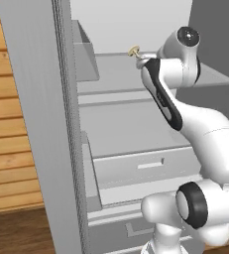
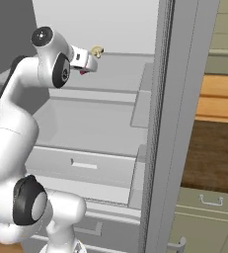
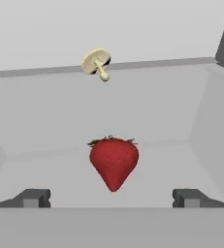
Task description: Take the strawberry from the fridge and place it on top of the pancake, located on the dining counter.
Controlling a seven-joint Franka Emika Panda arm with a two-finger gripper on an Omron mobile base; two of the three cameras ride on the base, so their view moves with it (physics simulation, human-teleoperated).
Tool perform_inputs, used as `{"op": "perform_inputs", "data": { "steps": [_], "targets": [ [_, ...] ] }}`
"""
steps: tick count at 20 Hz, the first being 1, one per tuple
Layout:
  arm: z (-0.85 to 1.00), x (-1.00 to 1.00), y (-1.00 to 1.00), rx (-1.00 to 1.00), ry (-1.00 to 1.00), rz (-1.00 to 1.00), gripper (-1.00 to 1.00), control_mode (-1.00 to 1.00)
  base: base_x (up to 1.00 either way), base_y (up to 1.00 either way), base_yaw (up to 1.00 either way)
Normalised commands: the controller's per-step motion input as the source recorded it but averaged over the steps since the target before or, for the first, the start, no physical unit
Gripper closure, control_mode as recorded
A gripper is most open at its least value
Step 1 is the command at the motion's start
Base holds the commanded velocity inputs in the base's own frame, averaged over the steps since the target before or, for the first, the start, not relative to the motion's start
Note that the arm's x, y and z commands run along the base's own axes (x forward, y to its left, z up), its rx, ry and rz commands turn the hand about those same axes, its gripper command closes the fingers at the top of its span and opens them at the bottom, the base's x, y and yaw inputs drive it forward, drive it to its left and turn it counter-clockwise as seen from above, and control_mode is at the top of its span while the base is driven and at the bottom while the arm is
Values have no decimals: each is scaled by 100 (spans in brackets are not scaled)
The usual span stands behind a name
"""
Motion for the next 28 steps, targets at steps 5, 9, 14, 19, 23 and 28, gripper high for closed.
{"op": "perform_inputs", "data": {
  "steps": [5,9,14,19,23,28],
  "targets": [
    [-7,83,-3,0,0,0,-100,-100,0,0,0],
    [-21,34,0,0,0,0,-100,-100,0,0,0],
    [-16,11,-3,0,0,0,-100,-100,0,0,0],
    [-2,-15,0,0,-12,0,-100,-100,0,0,0],
    [0,-14,-1,0,-2,0,-100,-100,0,0,0],
    [0,-2,0,0,6,0,-100,-100,0,0,0]
  ]
}}
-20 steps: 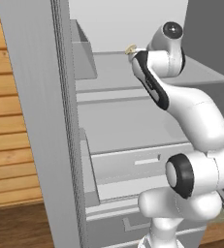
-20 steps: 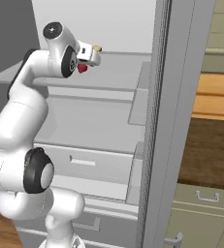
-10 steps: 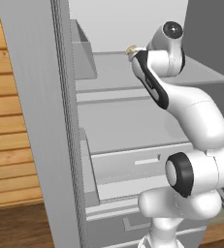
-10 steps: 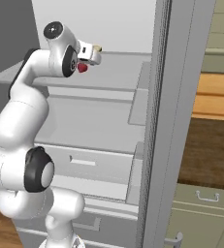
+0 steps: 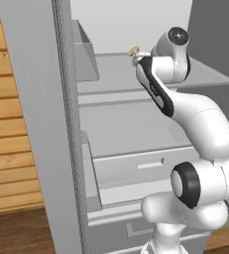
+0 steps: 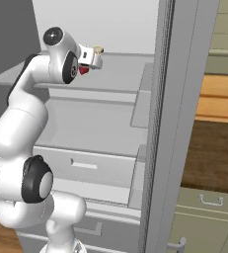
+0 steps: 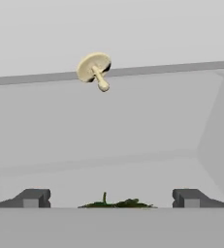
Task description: Take the strawberry from the fridge and place it on top of the pancake, located on the dining counter.
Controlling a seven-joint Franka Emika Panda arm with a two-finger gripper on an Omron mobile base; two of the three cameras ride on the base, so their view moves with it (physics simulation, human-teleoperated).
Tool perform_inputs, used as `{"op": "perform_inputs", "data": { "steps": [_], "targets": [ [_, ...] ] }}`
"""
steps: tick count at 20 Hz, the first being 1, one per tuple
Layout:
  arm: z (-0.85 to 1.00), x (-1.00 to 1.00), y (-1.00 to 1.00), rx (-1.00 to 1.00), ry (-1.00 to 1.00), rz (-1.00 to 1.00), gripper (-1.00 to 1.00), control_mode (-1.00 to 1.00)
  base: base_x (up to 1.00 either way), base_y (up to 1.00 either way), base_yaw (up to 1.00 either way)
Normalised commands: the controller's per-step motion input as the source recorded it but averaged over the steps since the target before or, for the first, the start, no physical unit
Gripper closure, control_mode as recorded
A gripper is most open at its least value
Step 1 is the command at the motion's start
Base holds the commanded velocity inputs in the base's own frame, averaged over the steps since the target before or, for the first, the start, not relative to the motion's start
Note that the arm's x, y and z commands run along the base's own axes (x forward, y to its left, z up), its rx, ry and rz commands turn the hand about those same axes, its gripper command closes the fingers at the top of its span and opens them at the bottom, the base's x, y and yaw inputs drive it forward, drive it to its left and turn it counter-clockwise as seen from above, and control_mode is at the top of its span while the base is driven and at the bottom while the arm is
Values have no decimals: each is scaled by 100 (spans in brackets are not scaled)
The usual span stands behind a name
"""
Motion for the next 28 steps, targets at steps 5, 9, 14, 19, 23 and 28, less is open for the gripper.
{"op": "perform_inputs", "data": {
  "steps": [5,9,14,19,23,28],
  "targets": [
    [-3,0,0,0,7,0,-100,-100,0,0,0],
    [-24,1,0,-3,1,0,-100,-100,0,0,0],
    [-20,5,0,-1,3,0,-100,-100,0,0,0],
    [-6,3,0,0,0,0,-100,-100,0,0,0],
    [-5,0,0,0,1,0,100,-100,0,0,0],
    [-8,0,0,0,0,0,100,-100,0,0,0]
  ]
}}
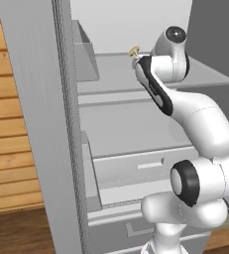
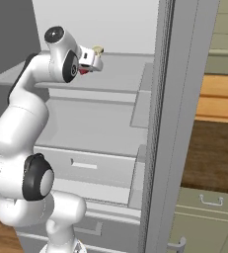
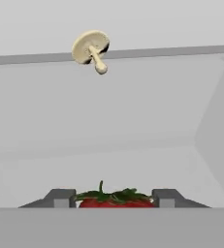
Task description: Take the strawberry from the fridge and place it on top of the pancake, located on the dining counter.
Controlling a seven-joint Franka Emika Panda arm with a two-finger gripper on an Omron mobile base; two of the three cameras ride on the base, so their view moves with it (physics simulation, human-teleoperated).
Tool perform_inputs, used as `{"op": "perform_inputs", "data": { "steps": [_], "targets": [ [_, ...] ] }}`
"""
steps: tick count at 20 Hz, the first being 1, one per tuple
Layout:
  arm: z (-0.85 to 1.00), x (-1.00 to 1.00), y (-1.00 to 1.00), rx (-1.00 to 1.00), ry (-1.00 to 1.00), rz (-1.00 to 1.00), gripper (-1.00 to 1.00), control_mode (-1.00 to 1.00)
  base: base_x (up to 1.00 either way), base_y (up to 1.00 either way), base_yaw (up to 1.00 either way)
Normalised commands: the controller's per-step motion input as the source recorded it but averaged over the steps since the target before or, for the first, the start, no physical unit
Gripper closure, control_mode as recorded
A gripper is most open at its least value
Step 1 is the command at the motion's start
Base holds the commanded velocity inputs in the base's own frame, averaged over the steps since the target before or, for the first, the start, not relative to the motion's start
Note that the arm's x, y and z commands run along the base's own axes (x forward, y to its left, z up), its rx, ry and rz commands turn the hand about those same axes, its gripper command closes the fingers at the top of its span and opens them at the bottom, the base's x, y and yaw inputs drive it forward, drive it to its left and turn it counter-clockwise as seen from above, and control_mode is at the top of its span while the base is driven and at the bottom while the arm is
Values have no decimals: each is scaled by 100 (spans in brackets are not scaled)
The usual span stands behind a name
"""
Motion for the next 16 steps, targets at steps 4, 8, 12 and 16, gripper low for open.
{"op": "perform_inputs", "data": {
  "steps": [4,8,12,16],
  "targets": [
    [-37,-1,-3,6,0,0,100,-100,0,0,0],
    [-26,0,-9,7,-18,0,100,-100,0,0,0],
    [0,-25,0,2,-9,0,100,-100,0,0,0],
    [19,-97,0,0,0,0,100,-100,0,0,0]
  ]
}}
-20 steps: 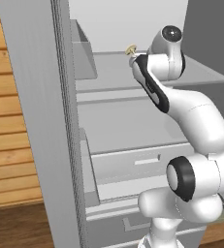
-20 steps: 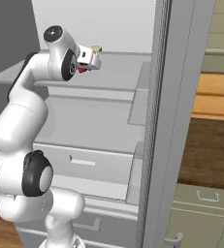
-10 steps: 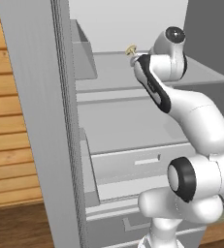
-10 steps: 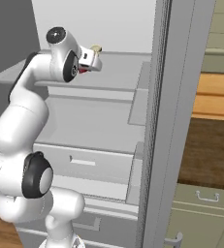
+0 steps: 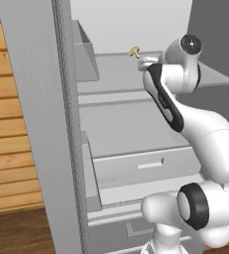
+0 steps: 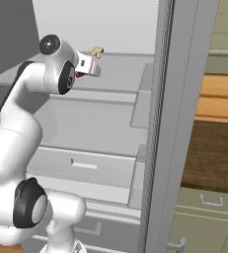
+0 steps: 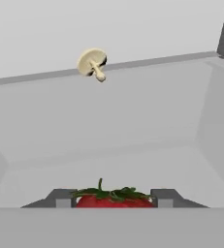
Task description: Take the strawberry from the fridge and place it on top of the pancake, located on the dining counter.
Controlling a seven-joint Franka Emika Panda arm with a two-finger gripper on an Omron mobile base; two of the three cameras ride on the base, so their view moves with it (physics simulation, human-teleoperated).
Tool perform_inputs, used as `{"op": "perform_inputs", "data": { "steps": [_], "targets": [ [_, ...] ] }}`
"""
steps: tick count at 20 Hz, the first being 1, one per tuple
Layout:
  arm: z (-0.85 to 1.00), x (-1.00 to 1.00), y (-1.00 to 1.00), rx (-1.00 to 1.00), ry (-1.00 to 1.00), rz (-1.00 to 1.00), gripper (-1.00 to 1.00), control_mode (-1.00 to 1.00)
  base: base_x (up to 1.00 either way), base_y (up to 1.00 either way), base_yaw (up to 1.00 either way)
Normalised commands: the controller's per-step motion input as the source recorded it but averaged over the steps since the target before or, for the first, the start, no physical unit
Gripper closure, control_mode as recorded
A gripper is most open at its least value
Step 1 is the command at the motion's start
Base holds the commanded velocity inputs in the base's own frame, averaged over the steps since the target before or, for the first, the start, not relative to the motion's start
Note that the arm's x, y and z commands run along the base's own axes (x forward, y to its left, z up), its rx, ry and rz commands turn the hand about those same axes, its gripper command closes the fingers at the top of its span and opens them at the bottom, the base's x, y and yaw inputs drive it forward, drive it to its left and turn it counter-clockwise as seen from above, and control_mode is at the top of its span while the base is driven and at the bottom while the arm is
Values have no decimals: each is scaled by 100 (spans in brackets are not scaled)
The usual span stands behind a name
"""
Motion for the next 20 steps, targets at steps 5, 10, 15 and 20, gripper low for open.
{"op": "perform_inputs", "data": {
  "steps": [5,10,15,20],
  "targets": [
    [16,-100,0,0,0,0,100,-100,0,0,0],
    [-11,-100,0,0,15,0,100,-100,0,0,0],
    [-38,-97,0,0,43,0,100,-100,0,0,0],
    [-55,-97,0,0,38,0,100,-100,0,0,0]
  ]
}}
